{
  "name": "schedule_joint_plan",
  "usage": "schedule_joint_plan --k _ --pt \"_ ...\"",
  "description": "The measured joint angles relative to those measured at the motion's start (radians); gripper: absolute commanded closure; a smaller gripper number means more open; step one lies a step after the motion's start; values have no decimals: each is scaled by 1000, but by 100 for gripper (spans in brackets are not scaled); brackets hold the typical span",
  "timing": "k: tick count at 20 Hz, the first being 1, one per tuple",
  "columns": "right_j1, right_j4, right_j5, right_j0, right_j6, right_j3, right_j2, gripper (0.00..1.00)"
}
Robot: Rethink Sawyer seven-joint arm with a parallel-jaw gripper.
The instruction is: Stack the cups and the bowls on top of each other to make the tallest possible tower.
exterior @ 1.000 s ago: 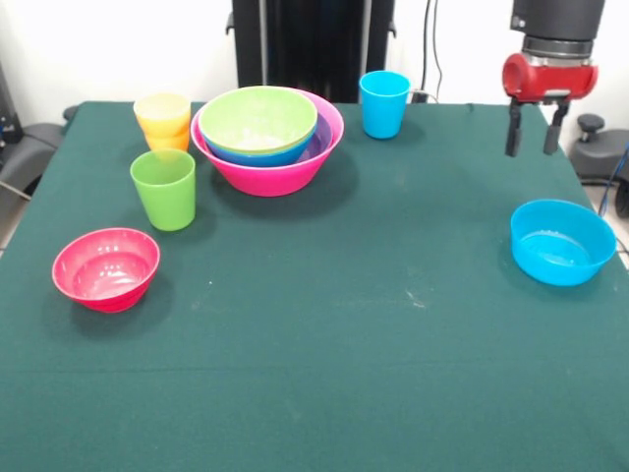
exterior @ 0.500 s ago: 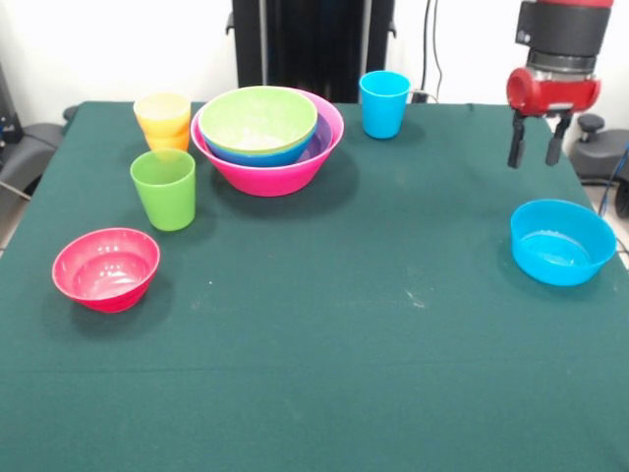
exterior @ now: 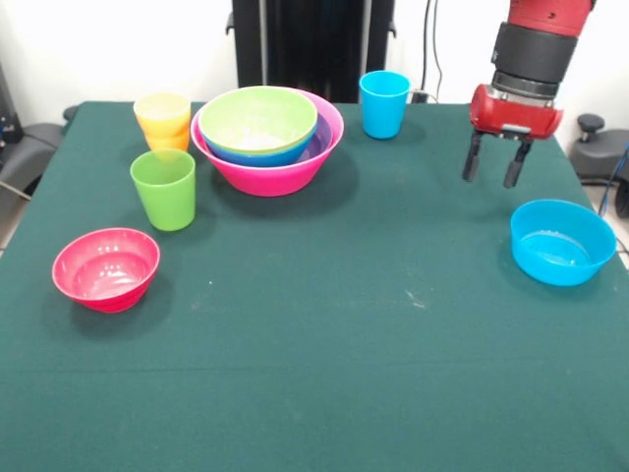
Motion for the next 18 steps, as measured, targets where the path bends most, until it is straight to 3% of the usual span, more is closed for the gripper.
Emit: schedule_joint_plan --k 7,18 --pt "29 106 0 9 87 0 -56 0" --pt "-12 108 0 -16 92 0 -63 0"
